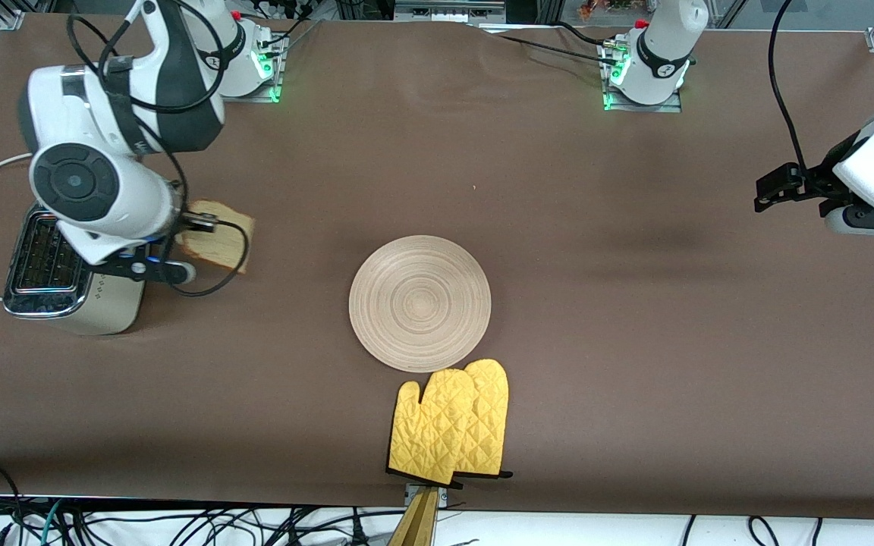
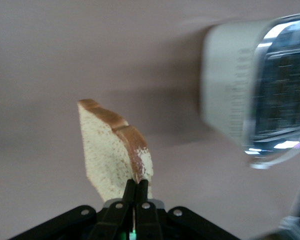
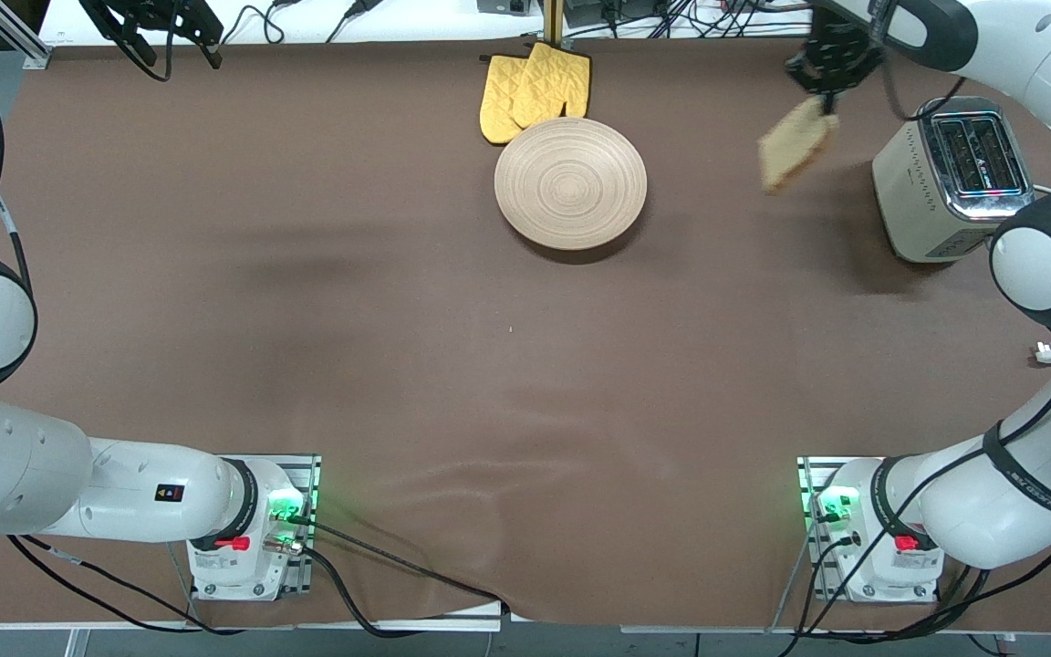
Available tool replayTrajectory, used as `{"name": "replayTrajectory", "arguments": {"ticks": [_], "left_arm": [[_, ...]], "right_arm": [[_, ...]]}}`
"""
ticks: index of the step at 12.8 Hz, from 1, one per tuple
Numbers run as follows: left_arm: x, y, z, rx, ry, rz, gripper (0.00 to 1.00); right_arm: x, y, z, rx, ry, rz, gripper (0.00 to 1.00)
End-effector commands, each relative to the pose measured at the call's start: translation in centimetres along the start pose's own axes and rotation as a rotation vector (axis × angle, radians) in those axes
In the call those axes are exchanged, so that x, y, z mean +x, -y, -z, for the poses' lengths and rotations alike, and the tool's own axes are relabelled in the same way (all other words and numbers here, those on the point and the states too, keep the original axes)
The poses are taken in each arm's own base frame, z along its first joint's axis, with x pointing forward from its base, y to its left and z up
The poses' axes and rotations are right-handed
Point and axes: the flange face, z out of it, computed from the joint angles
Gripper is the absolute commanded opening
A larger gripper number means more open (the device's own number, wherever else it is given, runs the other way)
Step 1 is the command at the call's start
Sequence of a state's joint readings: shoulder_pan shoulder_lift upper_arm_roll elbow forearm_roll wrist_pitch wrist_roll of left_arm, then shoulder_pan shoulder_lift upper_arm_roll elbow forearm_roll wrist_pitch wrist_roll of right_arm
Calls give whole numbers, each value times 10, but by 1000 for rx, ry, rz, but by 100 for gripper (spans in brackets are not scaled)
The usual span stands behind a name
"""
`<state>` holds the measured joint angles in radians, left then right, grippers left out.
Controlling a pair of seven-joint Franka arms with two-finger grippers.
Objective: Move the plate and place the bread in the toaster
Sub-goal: 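Lift the bread with the right gripper and carry it over the toaster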
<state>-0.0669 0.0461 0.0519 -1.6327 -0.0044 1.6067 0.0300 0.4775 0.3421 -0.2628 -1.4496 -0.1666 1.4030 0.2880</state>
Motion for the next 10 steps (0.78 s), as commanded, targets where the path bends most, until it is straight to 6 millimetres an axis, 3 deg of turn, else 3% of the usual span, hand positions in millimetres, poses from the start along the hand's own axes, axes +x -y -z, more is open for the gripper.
{"name": "replayTrajectory", "arguments": {"ticks": [1, 6, 10], "left_arm": [[-1, 0, 6, -19, 4, 7, 100], [1, -1, 3, -19, 7, 6, 100], [1, -1, 3, -19, 7, 7, 100]], "right_arm": [[0, -58, -5, -107, 80, 38, 0], [14, -152, -9, -302, 75, 52, 0], [52, -187, -42, -377, 36, 56, 0]]}}
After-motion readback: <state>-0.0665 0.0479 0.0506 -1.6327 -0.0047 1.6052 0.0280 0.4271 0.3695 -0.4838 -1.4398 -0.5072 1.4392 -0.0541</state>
